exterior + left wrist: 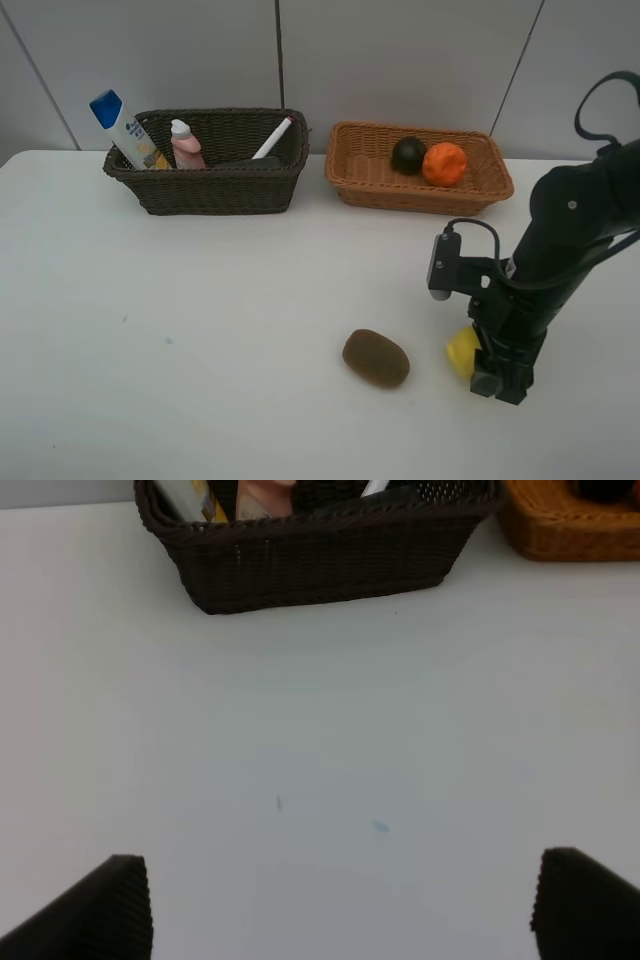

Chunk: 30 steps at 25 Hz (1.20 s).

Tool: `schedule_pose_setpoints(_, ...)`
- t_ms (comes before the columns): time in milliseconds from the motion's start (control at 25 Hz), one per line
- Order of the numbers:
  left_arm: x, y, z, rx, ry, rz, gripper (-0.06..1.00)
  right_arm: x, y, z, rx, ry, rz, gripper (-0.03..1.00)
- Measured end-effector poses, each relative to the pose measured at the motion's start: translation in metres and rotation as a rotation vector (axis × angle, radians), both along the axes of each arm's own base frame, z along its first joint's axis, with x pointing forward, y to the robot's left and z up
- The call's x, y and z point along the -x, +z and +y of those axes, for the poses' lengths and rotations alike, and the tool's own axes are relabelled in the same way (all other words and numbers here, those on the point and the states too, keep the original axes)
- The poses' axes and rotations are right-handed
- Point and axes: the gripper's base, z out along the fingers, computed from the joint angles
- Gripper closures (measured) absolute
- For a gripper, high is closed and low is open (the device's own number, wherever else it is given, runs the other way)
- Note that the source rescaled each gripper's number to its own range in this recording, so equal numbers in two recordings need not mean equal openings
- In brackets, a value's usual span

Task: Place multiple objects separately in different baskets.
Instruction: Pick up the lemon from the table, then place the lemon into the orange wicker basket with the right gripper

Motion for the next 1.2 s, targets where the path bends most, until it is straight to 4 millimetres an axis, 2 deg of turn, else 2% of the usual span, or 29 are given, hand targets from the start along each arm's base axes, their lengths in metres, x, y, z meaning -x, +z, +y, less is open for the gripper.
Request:
schedule_pose_setpoints(120, 0.000, 0.000, 0.000, 0.000, 0.000, 0.000, -0.06, -0.014, 0.017, 0.011, -0.036, -0.059, 0.024, 0.65)
schedule_pose_setpoints(280, 0.000, 0.000, 0.000, 0.000, 0.000, 0.000, -0.06, -0.040, 0.054, 0.029, -0.094, -0.147, 0.022, 0.65)
schedule_pose_setpoints(520, 0.000, 0.000, 0.000, 0.000, 0.000, 0.000, -0.06, -0.083, 0.120, 0.047, -0.158, -0.149, -0.156, 0.65)
schedule_pose_setpoints(640, 0.000, 0.000, 0.000, 0.000, 0.000, 0.000, -0.06, -0.096, 0.140, 0.047, -0.146, -0.121, -0.251, 0.65)
schedule_pose_setpoints(880, 0.000, 0.000, 0.000, 0.000, 0.000, 0.000, -0.06, -0.109, 0.151, 0.047, -0.153, -0.161, -0.370, 0.65)
schedule_pose_setpoints(1000, 0.000, 0.000, 0.000, 0.000, 0.000, 0.000, -0.06, -0.124, 0.153, 0.045, -0.187, -0.228, -0.504, 0.65)
schedule_pose_setpoints(1080, 0.000, 0.000, 0.000, 0.000, 0.000, 0.000, -0.06, -0.139, 0.152, 0.036, -0.236, -0.338, -0.582, 0.65)
schedule_pose_setpoints(1200, 0.000, 0.000, 0.000, 0.000, 0.000, 0.000, -0.06, -0.165, 0.142, 0.011, -0.334, -0.596, -0.641, 0.65)
